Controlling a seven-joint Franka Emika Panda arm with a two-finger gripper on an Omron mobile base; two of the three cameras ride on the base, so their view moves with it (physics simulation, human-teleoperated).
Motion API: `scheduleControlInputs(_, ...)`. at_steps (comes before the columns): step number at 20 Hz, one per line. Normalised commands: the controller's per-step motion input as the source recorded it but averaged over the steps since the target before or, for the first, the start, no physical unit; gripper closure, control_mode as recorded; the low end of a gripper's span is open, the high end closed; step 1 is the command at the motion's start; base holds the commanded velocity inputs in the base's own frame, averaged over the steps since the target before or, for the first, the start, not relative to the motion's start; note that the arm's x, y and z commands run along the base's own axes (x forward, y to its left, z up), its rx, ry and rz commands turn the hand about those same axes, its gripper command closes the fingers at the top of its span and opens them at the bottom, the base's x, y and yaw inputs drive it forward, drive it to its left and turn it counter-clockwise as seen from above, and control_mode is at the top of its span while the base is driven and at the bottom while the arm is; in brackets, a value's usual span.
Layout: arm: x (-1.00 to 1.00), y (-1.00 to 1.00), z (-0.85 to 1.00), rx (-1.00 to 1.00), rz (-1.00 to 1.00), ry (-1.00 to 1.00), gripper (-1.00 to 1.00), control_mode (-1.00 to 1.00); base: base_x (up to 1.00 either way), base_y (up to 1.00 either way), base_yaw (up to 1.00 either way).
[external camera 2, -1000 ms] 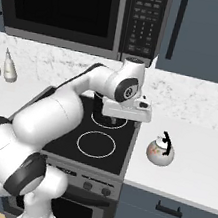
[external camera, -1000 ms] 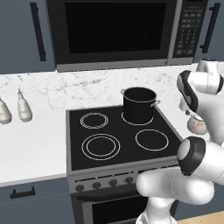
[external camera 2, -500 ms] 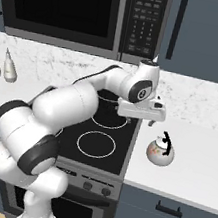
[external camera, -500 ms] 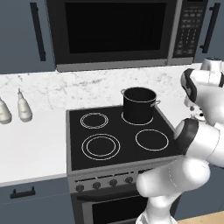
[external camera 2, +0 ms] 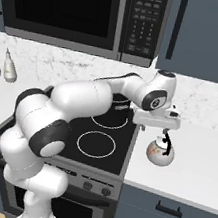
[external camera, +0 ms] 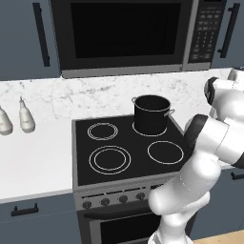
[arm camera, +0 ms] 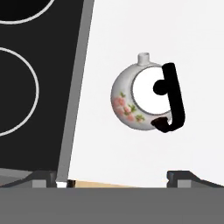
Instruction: Pick the kettle from the counter and place it on a stove burner. Then turn the burner on.
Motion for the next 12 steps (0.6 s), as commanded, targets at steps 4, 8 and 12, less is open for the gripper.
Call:
scheduleControlInputs(4, 0.17, -0.28, -0.37, 0.01, 0.00, -0.02, -1.00, -1.00, 0.00, 0.00, 0.00)
scheduleControlInputs(8, 0.19, -0.12, -0.17, 0.00, 0.00, -0.01, -1.00, -1.00, 0.00, 0.00, 0.00)
scheduleControlInputs(12, 0.16, -0.09, -0.01, 0.00, 0.01, 0.00, -1.00, -1.00, 0.00, 0.00, 0.00)
